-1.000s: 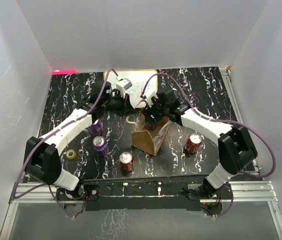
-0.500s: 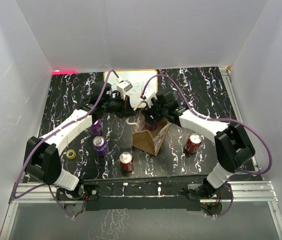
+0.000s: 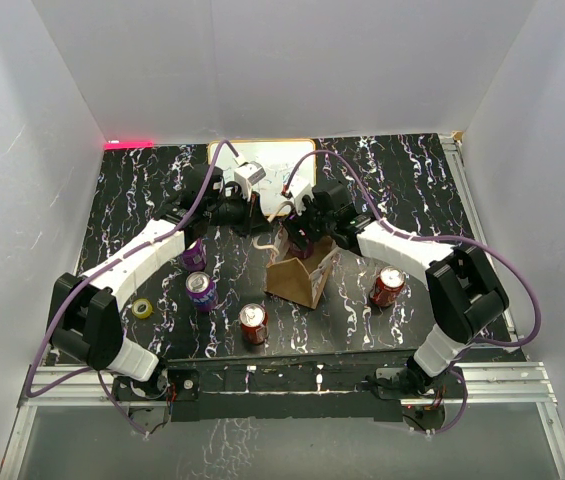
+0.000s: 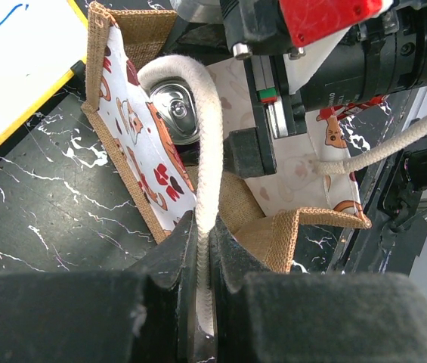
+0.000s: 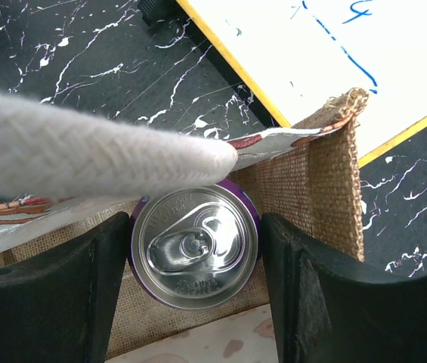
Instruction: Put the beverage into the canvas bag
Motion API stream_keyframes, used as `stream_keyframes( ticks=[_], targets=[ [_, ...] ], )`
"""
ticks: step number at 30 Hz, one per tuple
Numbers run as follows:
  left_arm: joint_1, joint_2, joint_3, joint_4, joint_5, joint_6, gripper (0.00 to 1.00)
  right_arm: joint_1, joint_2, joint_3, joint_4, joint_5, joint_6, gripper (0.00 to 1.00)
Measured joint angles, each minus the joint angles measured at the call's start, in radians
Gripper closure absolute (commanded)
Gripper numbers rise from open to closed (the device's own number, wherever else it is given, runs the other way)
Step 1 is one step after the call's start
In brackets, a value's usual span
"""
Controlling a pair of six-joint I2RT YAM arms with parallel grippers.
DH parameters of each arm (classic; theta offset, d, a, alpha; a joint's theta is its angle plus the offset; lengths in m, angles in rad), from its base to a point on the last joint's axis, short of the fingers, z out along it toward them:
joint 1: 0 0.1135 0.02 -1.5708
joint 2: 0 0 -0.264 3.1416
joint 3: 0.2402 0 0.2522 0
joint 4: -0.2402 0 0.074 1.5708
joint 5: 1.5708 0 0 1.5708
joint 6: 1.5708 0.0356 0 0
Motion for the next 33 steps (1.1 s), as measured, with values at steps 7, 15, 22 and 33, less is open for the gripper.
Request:
stream_keyframes(
  ticks=[7, 15, 22, 33],
  targets=[
    [0.000, 0.000, -0.003, 0.000, 0.000, 0.001, 1.00, 0.000, -0.002, 0.005, -0.016, -0.007, -0.002, 0.13],
    [0.000, 0.000, -0.003, 0.000, 0.000, 0.001, 1.00, 0.000, -0.066, 0.087, -0.129, -0.041, -0.021, 0.07],
    [0.000, 0.000, -0.003, 0.004, 0.000, -0.003, 1.00, 0.000, -0.167, 0.193, -0.228, -0.080, -0.047, 0.07],
    [0.000, 0.000, -0.003, 0.010, 0.000, -0.015, 1.00, -0.138, -0.444, 0.214, -0.387, -0.214, -0.154, 0.06]
  ],
)
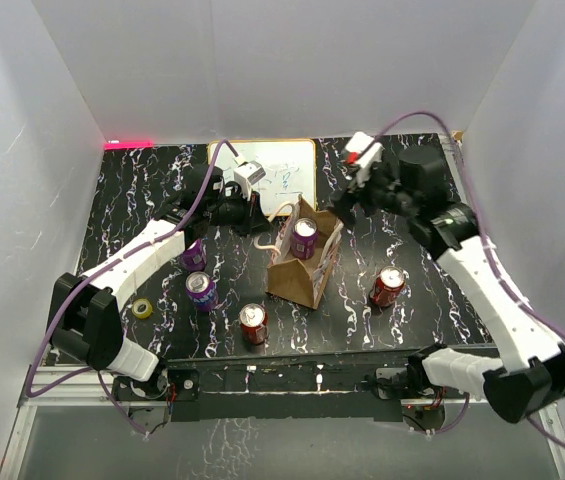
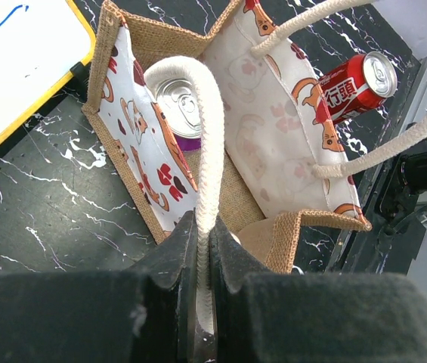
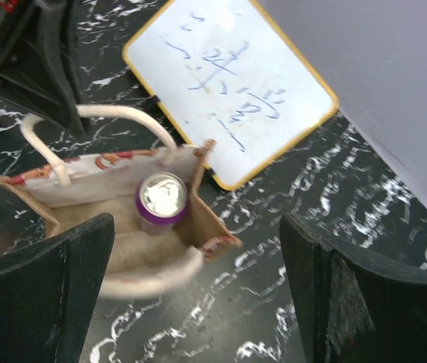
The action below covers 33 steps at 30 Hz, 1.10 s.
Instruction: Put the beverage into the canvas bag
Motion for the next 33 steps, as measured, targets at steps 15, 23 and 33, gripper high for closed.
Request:
stream_keyframes(
  ticks=[15, 23, 33],
  targets=[
    [0.000, 0.000, 0.000, 0.005, 0.005, -0.007, 1.00, -0.297, -0.360, -0.403, -0.215, 0.023, -0.090, 0.05],
    [0.000, 0.000, 0.000, 0.005, 0.005, -0.007, 1.00, -0.304, -0.327, -0.483, -0.279, 0.113, -0.133, 0.05],
    [0.000, 0.000, 0.000, 0.005, 0.005, -0.003, 1.00, -0.304, -0.251, -0.523, -0.301, 0.111, -0.203, 0.06]
  ],
)
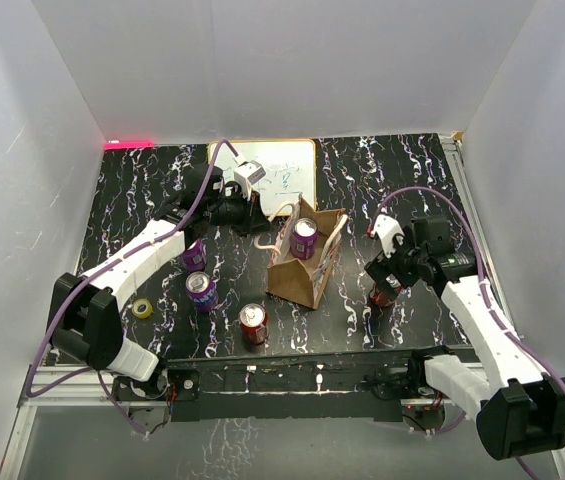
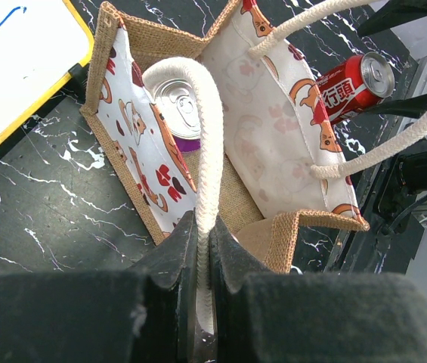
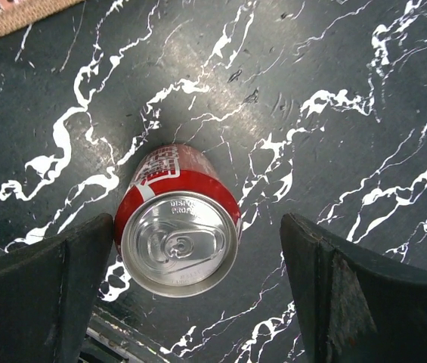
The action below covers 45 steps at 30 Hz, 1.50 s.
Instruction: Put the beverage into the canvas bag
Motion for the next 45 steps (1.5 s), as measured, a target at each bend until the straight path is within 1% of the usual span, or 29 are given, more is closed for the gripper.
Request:
stream_keyframes(
  ticks=[4, 9, 13, 17, 18, 20, 25, 26, 35, 41, 45],
  targets=[
    [0.000, 0.000, 0.000, 0.000, 0.000, 0.001, 1.00, 0.000, 0.039, -0.016, 0.002, 0.001, -0.018, 0.12],
    [0.000, 0.000, 0.000, 0.000, 0.000, 0.003, 1.00, 0.000, 0.067, -0.030, 0.004, -0.002, -0.034, 0.23],
    [0.000, 0.000, 0.000, 0.000, 0.000, 0.003, 1.00, 0.000, 0.074, -0.035, 0.003, -0.004, -0.049, 0.38],
    [0.000, 0.000, 0.000, 0.000, 0.000, 0.003, 1.00, 0.000, 0.073, -0.035, 0.003, -0.010, -0.050, 0.50],
    [0.000, 0.000, 0.000, 0.000, 0.000, 0.003, 1.00, 0.000, 0.072, -0.034, 0.000, -0.014, -0.049, 0.57],
    [0.000, 0.000, 0.000, 0.000, 0.000, 0.003, 1.00, 0.000, 0.071, -0.030, -0.008, -0.019, -0.047, 0.73],
    [0.000, 0.000, 0.000, 0.000, 0.000, 0.003, 1.00, 0.000, 0.064, 0.056, -0.047, -0.047, -0.014, 0.90],
    [0.000, 0.000, 0.000, 0.000, 0.000, 0.003, 1.00, 0.000, 0.061, 0.078, -0.049, -0.052, -0.007, 0.92],
    [0.000, 0.000, 0.000, 0.000, 0.001, 0.003, 1.00, 0.001, 0.071, 0.333, -0.032, -0.121, 0.051, 0.92],
    [0.000, 0.001, 0.000, 0.000, 0.000, 0.002, 1.00, 0.019, 0.151, 0.480, 0.042, -0.127, 0.087, 0.92],
    [0.000, 0.008, 0.001, 0.000, 0.001, -0.002, 1.00, 0.060, 0.233, 0.562, 0.085, -0.106, 0.106, 0.92]
  ],
)
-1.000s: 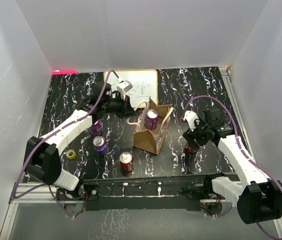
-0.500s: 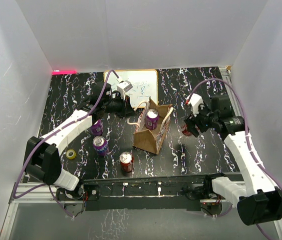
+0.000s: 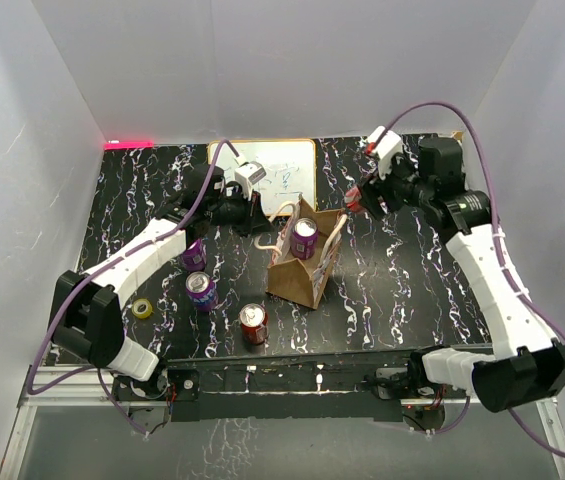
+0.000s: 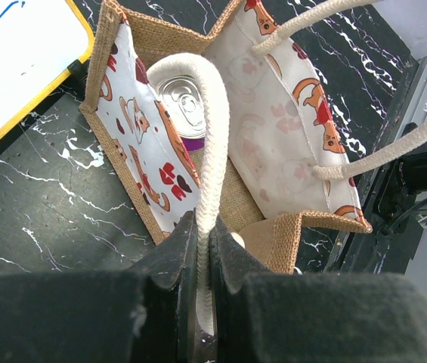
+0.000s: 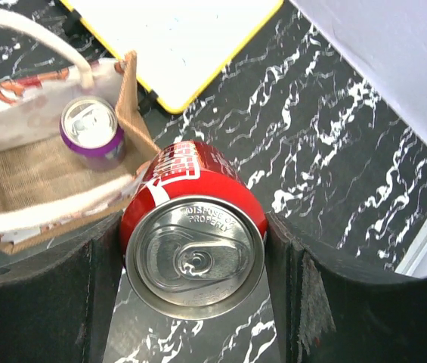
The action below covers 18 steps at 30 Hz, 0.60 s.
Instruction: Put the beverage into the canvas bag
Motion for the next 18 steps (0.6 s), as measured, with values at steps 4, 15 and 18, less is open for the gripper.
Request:
stream_keyframes(
  ticks=[4, 15, 18],
  targets=[
    [0.000, 0.013, 0.008, 0.000, 0.001, -0.005, 1.00, 0.078, 0.071, 0.072, 0.014, 0.037, 0.006, 0.92],
    [0.000, 0.017, 0.011, -0.001, 0.002, -0.006, 1.00, 0.311, 0.196, 0.156, -0.009, 0.053, -0.021, 0.92],
    [0.000, 0.017, 0.011, 0.000, 0.002, -0.006, 1.00, 0.338, 0.220, 0.156, -0.037, 0.064, -0.037, 0.92]
  ],
)
